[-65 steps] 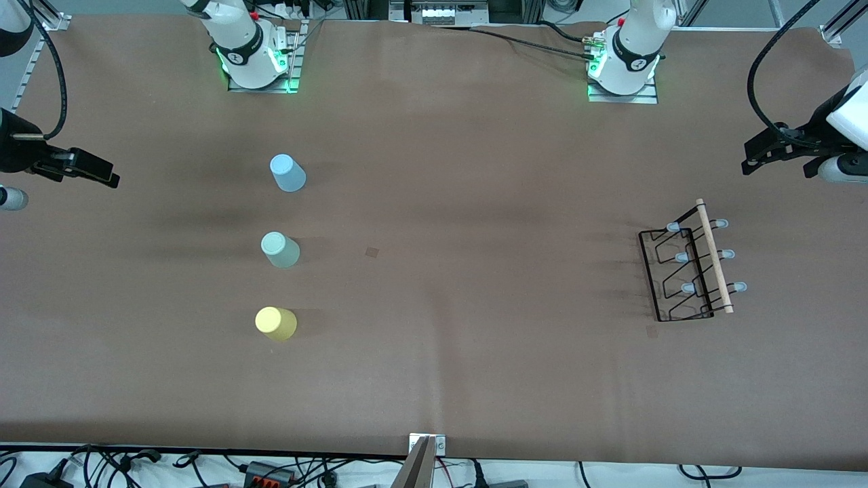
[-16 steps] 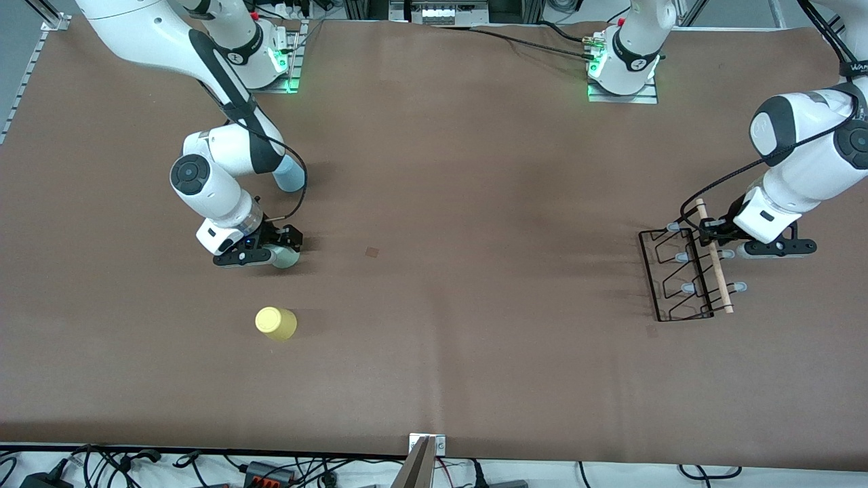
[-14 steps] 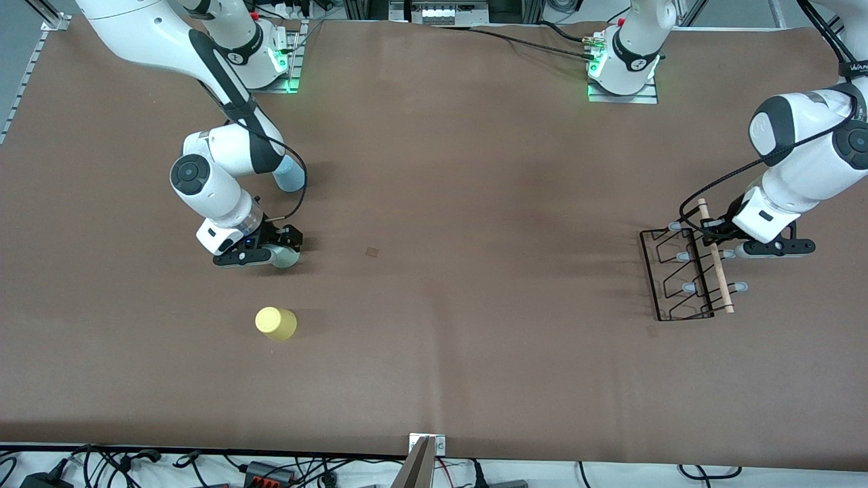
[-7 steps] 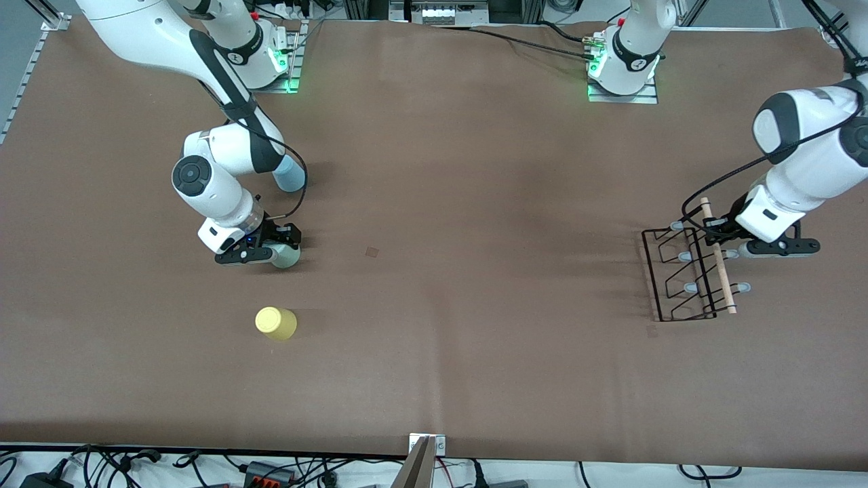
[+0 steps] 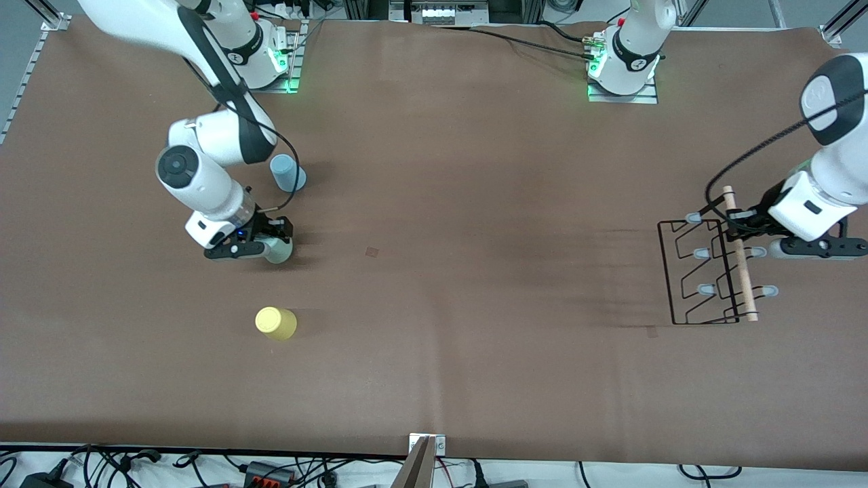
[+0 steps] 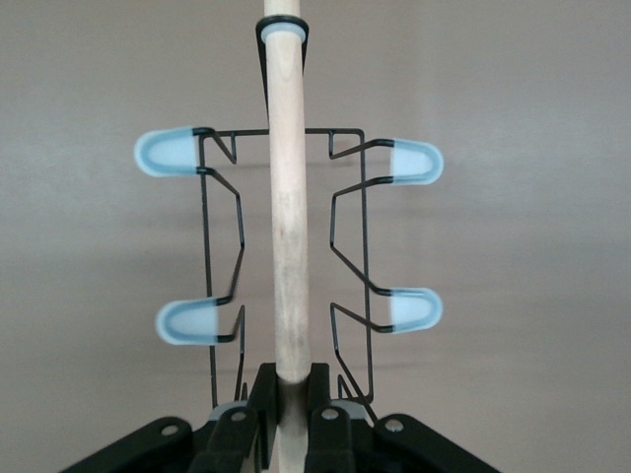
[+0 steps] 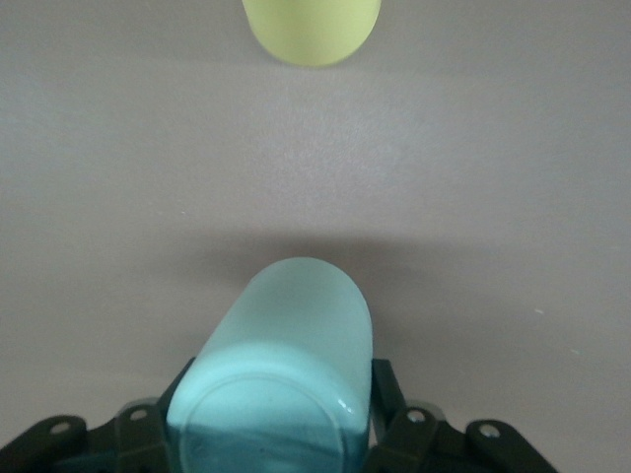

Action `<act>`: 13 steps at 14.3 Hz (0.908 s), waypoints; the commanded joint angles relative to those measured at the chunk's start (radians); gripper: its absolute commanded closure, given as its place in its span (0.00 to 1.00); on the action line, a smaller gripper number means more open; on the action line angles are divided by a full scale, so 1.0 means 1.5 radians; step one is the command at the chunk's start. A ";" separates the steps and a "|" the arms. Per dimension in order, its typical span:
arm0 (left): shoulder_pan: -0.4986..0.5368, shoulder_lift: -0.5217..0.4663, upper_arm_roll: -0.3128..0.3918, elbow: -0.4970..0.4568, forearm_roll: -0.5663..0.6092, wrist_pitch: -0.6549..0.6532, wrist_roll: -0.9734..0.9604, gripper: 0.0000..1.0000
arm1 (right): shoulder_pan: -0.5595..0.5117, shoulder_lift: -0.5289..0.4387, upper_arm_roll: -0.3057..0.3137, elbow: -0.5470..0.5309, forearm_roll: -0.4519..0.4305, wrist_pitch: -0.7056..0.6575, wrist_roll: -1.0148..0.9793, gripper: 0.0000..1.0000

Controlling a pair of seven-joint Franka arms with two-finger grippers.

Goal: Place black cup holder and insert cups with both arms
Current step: 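Carry the rack with the left gripper to the table middle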

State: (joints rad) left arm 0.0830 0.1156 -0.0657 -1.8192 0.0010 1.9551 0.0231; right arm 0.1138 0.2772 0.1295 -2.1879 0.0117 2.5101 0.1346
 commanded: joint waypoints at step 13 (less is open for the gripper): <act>-0.361 0.152 -0.044 0.184 0.005 -0.034 -0.390 0.99 | -0.003 -0.104 -0.002 0.220 -0.003 -0.433 -0.004 0.98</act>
State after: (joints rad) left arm -0.3992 0.2786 -0.1442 -1.6196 0.0005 1.8972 -0.5017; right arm 0.1099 0.1097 0.1254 -1.8764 0.0115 1.8820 0.1344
